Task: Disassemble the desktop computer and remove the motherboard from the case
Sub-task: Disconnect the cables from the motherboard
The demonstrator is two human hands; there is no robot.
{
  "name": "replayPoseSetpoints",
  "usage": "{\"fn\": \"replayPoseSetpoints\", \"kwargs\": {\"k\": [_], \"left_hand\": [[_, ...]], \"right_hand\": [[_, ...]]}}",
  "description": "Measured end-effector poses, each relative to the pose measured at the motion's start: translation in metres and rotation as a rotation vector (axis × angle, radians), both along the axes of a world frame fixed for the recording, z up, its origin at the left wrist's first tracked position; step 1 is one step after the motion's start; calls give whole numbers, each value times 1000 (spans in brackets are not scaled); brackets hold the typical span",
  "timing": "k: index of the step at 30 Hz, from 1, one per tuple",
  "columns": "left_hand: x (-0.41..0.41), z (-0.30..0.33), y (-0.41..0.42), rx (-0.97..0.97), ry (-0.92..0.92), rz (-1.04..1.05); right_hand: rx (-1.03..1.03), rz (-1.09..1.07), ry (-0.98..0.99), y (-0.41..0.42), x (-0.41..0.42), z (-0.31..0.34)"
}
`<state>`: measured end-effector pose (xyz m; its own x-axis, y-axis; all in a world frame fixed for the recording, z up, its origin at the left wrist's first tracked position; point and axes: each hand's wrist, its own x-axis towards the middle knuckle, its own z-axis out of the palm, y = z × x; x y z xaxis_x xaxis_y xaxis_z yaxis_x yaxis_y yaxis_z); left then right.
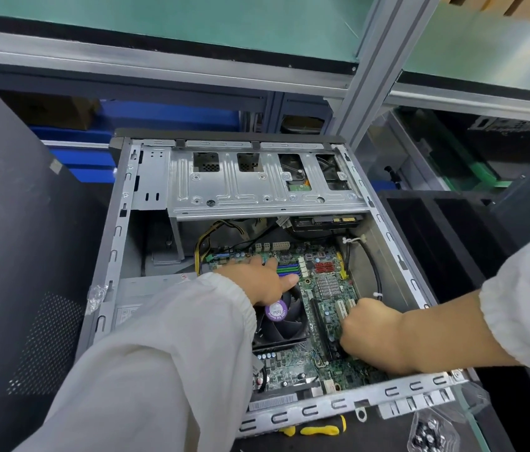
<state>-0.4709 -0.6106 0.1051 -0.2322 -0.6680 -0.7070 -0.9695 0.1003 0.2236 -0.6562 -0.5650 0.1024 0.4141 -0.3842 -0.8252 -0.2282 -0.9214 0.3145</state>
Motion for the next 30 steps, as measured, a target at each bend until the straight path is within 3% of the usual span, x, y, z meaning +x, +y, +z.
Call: {"fn": "replayPoseSetpoints", "kwargs": {"k": [12, 30], "left_hand": [[-2, -3, -1, 3, -11, 12], [-3, -3, -1, 11, -25, -11]], "right_hand": [[9, -119, -27, 3, -2, -6], [14, -131, 32, -1, 3, 7]]}}
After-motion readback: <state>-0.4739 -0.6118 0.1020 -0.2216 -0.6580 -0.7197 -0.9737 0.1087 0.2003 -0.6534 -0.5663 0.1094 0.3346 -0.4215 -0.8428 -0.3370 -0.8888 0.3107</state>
